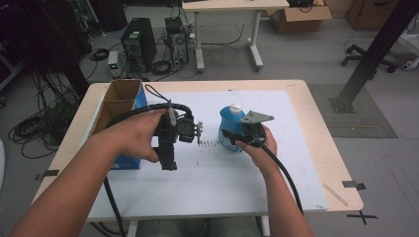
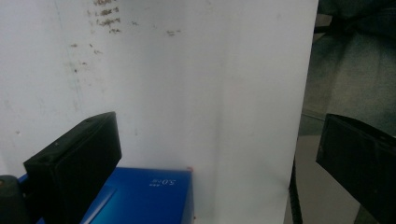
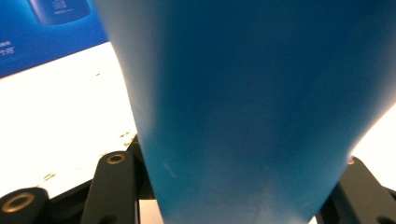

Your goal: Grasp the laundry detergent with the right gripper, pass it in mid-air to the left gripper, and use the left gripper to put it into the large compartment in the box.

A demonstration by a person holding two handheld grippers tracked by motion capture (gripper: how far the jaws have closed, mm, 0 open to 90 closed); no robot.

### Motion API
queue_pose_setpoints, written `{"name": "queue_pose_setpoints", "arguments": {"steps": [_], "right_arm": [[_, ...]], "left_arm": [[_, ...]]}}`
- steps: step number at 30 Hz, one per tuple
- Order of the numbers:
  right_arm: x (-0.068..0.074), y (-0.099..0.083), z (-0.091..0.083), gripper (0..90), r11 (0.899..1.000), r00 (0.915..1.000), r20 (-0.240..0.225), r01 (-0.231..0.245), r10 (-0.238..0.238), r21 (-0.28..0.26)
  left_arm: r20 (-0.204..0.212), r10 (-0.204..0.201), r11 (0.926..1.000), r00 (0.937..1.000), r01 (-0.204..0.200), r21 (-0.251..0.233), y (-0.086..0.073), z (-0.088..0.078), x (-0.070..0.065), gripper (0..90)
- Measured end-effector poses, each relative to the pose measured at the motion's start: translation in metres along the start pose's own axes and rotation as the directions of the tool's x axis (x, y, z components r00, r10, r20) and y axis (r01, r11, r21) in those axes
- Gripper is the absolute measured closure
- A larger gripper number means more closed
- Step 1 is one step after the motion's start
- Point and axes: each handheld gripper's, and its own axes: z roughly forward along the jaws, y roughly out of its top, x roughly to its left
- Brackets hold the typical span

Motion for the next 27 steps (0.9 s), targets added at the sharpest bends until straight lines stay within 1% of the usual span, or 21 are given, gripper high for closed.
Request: {"name": "queue_pose_setpoints", "arguments": {"steps": [1, 2, 4, 5, 8, 11, 12, 13, 14, 15, 16, 17, 18, 19, 20, 24, 26, 27], "right_arm": [[0.0, 0.0, 0.0, 45.4, 1.0, 1.0, 0.0, 0.0, 0.0, 0.0], [0.0, 0.001, -0.003, 45.4, 1.0, 0.9999, -0.013, 0.002, -0.002, 0.001], [-0.001, 0.002, -0.004, 45.4, 1.0, 0.9998, -0.02, 0.003, -0.003, 0.001], [-0.001, 0.005, -0.009, 45.4, 1.0, 0.9991, -0.04, 0.014, -0.014, -0.003], [-0.003, 0.012, -0.02, 45.3, 0.999, 0.9965, -0.079, 0.029, -0.03, -0.017], [-0.002, 0.021, -0.033, 45.3, 0.997, 0.9902, -0.119, 0.068, -0.073, -0.042], [-0.002, 0.021, -0.033, 45.3, 0.997, 0.9902, -0.119, 0.068, -0.073, -0.042], [0.0, 0.029, -0.041, 45.2, 0.994, 0.9851, -0.139, 0.095, -0.102, -0.055], [0.002, 0.032, -0.045, 45.2, 0.992, 0.982, -0.148, 0.109, -0.117, -0.062], [0.002, 0.032, -0.045, 45.2, 0.992, 0.982, -0.148, 0.109, -0.117, -0.062], [0.003, 0.036, -0.049, 45.2, 0.991, 0.9789, -0.158, 0.119, -0.129, -0.067], [0.005, 0.042, -0.056, 45.2, 0.986, 0.9697, -0.188, 0.143, -0.156, -0.081], [0.006, 0.044, -0.059, 45.2, 0.985, 0.9642, -0.207, 0.15, -0.165, -0.087], [0.006, 0.044, -0.059, 45.2, 0.985, 0.9642, -0.207, 0.15, -0.165, -0.087], [0.009, 0.048, -0.063, 45.1, 0.98, 0.9507, -0.243, 0.176, -0.193, -0.089], [0.015, 0.051, -0.07, 45.1, 0.973, 0.928, -0.292, 0.214, -0.231, -0.09], [0.019, 0.053, -0.073, 45.1, 0.967, 0.9166, -0.31, 0.236, -0.253, -0.091], [0.021, 0.054, -0.074, 45.1, 0.963, 0.9096, -0.317, 0.252, -0.268, -0.093]], "left_arm": [[-0.001, -0.002, 1.0, 1.0, 0.002, 0.0, 0.0, -0.001, 0.0, 0.3], [-0.001, -0.004, 1.0, 1.0, 0.004, 0.001, -0.001, -0.002, 0.001, 0.3], [-0.004, -0.008, 1.0, 1.0, 0.008, 0.002, -0.001, -0.004, 0.001, 0.3], [-0.006, -0.007, 1.0, 1.0, 0.007, 0.007, -0.002, -0.005, 0.001, 0.3], [-0.009, -0.008, 0.9999, 0.9999, 0.008, 0.008, -0.002, -0.008, 0.0, 0.3], [-0.014, -0.011, 0.9999, 0.9999, 0.011, 0.006, -0.002, -0.011, 0.001, 0.3], [-0.014, -0.011, 0.9999, 0.9999, 0.011, 0.006, -0.002, -0.011, 0.001, 0.3], [-0.015, -0.013, 0.9999, 0.9998, 0.013, 0.006, -0.002, -0.012, 0.001, 0.3], [-0.018, -0.011, 0.9999, 0.9998, 0.012, 0.008, -0.001, -0.014, 0.002, 0.2], [-0.018, -0.011, 0.9999, 0.9998, 0.012, 0.008, -0.001, -0.014, 0.002, 0.2], [-0.019, -0.01, 0.9999, 0.9998, 0.01, 0.007, 0.0, -0.015, 0.003, 0.2], [-0.017, -0.013, 0.9998, 0.9998, 0.014, 0.014, 0.002, -0.016, 0.003, 0.3], [-0.021, -0.01, 0.9997, 0.9997, 0.011, 0.021, 0.003, -0.016, 0.004, 0.2], [-0.021, -0.01, 0.9997, 0.9997, 0.011, 0.021, 0.003, -0.016, 0.004, 0.2], [-0.02, -0.006, 0.9997, 0.9998, 0.006, 0.022, 0.006, -0.018, 0.004, 0.2], [-0.023, -0.003, 0.9998, 0.9997, 0.004, 0.019, 0.009, -0.022, 0.004, 0.2], [-0.025, -0.003, 0.9999, 0.9997, 0.003, 0.016, 0.01, -0.024, 0.005, 0.2], [-0.026, -0.002, 0.9998, 0.9997, 0.002, 0.018, 0.011, -0.025, 0.006, 0.2]]}}
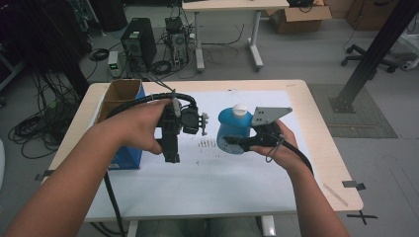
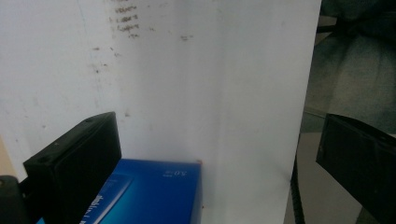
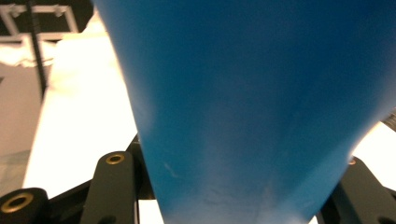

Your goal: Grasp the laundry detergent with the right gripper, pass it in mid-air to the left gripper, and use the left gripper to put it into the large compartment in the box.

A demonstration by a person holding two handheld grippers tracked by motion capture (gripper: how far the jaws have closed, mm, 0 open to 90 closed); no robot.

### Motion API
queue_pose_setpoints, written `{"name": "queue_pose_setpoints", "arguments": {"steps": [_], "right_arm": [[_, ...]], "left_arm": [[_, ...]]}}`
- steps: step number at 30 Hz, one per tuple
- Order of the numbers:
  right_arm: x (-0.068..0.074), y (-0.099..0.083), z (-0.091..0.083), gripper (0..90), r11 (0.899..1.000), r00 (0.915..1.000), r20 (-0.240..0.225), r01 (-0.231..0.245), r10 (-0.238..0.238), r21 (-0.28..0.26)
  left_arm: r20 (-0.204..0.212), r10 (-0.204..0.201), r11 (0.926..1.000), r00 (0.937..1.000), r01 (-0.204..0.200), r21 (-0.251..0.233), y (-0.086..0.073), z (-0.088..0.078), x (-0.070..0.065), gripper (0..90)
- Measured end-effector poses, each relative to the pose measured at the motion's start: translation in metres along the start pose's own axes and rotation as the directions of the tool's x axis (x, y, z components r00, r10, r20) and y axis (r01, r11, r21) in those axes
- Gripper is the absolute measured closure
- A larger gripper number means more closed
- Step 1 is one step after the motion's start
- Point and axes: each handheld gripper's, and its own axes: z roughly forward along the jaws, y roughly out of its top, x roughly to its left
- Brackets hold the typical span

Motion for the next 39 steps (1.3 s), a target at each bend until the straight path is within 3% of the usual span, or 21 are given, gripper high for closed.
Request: {"name": "queue_pose_setpoints", "arguments": {"steps": [8, 11, 18, 19, 23, 39], "right_arm": [[0.015, 0.007, 0.002, 45.1, 0.998, 0.9939, -0.094, 0.058, -0.057, 0.007], [0.023, 0.009, 0.009, 45.1, 0.997, 0.9848, -0.156, 0.079, -0.077, 0.005], [0.032, 0.013, 0.022, 45.1, 0.995, 0.9726, -0.213, 0.095, -0.094, -0.004], [0.036, 0.014, 0.029, 45.1, 0.995, 0.9675, -0.234, 0.097, -0.096, -0.008], [0.041, 0.015, 0.04, 45.1, 0.995, 0.9611, -0.258, 0.099, -0.098, -0.008], [0.056, 0.018, 0.083, 45.0, 0.996, 0.9541, -0.288, 0.084, -0.081, -0.003]], "left_arm": [[-0.002, 0.008, 0.9999, 1.0, -0.008, -0.008, 0.005, -0.006, 0.001, 0.2], [0.001, 0.012, 0.9999, 0.9999, -0.012, -0.009, 0.008, -0.008, 0.001, 0.2], [0.004, 0.017, 0.9998, 0.9999, -0.016, -0.009, 0.012, -0.01, 0.0, 0.2], [0.004, 0.021, 0.9998, 0.9998, -0.021, -0.002, 0.014, -0.01, 0.0, 0.2], [0.006, 0.025, 0.9997, 0.9997, -0.025, -0.003, 0.015, -0.01, -0.001, 0.2], [0.008, 0.021, 0.9997, 0.9997, -0.021, -0.011, 0.013, -0.011, -0.005, 0.4]]}}
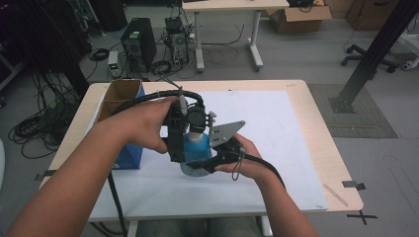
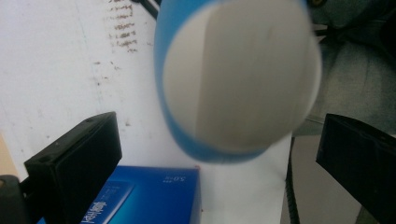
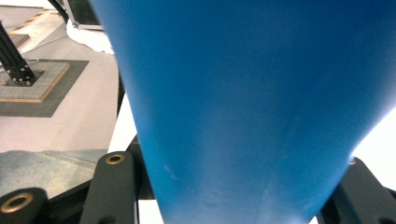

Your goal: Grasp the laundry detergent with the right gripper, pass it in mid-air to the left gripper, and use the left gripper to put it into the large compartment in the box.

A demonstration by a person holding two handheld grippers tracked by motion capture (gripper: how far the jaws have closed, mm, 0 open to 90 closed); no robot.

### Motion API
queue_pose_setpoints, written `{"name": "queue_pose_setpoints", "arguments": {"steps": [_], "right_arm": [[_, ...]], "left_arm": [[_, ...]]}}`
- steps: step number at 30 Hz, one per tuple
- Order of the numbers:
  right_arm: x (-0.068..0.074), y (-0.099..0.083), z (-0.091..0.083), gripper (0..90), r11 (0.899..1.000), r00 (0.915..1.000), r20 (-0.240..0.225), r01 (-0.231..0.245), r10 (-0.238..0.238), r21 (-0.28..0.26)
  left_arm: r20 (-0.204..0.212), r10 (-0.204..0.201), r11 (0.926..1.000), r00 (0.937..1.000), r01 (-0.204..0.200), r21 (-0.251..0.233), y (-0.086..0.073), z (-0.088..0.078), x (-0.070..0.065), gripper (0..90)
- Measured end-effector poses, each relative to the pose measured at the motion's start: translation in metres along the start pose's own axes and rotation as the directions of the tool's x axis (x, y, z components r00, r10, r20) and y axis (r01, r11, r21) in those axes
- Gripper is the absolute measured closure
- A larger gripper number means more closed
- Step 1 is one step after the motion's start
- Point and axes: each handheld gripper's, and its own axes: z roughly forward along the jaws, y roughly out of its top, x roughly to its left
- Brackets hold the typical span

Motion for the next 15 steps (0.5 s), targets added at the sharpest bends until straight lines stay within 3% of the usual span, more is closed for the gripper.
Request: {"name": "queue_pose_setpoints", "arguments": {"steps": [15], "right_arm": [[0.002, 0.013, 0.013, 44.9, 1.0, 0.9998, 0.0, 0.019, -0.019, -0.02]], "left_arm": [[0.007, 0.001, 1.0, 1.0, -0.001, 0.0, 0.002, 0.004, -0.001, 0.6]]}}
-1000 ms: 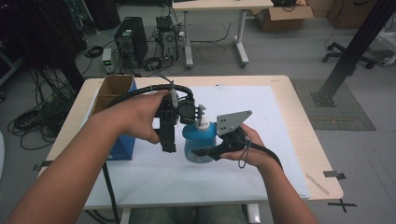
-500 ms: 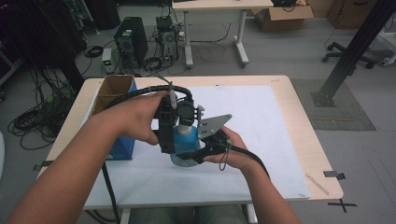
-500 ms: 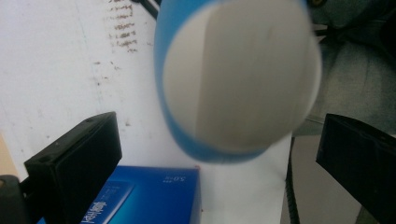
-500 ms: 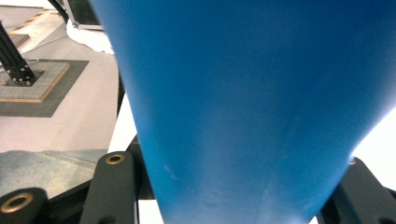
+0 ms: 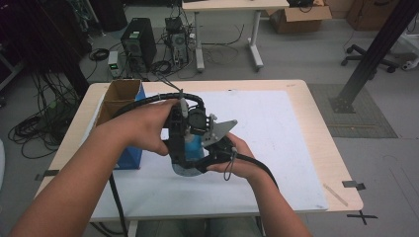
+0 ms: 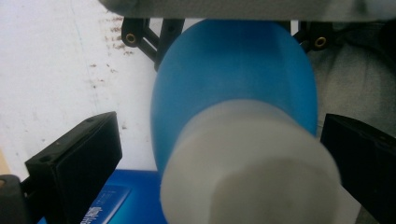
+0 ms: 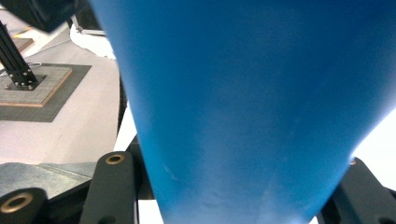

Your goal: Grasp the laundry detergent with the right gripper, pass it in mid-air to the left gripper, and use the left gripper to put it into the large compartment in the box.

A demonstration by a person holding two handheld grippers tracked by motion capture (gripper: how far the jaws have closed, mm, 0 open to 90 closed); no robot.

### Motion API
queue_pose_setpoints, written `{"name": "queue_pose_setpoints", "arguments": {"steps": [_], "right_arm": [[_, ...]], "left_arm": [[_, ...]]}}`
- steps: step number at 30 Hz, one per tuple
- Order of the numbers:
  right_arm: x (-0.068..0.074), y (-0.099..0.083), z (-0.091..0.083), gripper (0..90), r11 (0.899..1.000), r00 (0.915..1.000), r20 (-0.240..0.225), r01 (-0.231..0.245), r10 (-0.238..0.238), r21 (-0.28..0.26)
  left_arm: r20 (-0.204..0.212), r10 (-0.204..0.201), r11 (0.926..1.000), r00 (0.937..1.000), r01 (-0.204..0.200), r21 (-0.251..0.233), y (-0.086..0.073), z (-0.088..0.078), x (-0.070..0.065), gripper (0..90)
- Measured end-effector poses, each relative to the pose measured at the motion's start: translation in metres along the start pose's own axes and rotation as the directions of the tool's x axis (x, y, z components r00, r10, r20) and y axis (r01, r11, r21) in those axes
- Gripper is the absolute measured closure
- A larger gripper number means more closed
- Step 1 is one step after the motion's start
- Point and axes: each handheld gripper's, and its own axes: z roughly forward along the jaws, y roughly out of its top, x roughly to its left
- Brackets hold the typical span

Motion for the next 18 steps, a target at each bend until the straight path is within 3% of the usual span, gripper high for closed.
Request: {"name": "queue_pose_setpoints", "arguments": {"steps": [14, 18], "right_arm": [[0.0003, -0.0003, -0.0023, 44.9, 1.0, 0.9997, 0.011, 0.02, -0.02, 0.001], [0.0011, -0.0009, -0.0027, 44.9, 1.0, 1.0, 0.007, 0.002, -0.002, 0.0]], "left_arm": [[0.004, 0.0, 1.0, 1.0, 0.0, -0.001, 0.0039, 0.0023, 0.0006, 6.9], [0.009, -0.003, 1.0, 1.0, 0.003, -0.002, 0.0032, 0.0028, 0.0008, 10.6]]}}
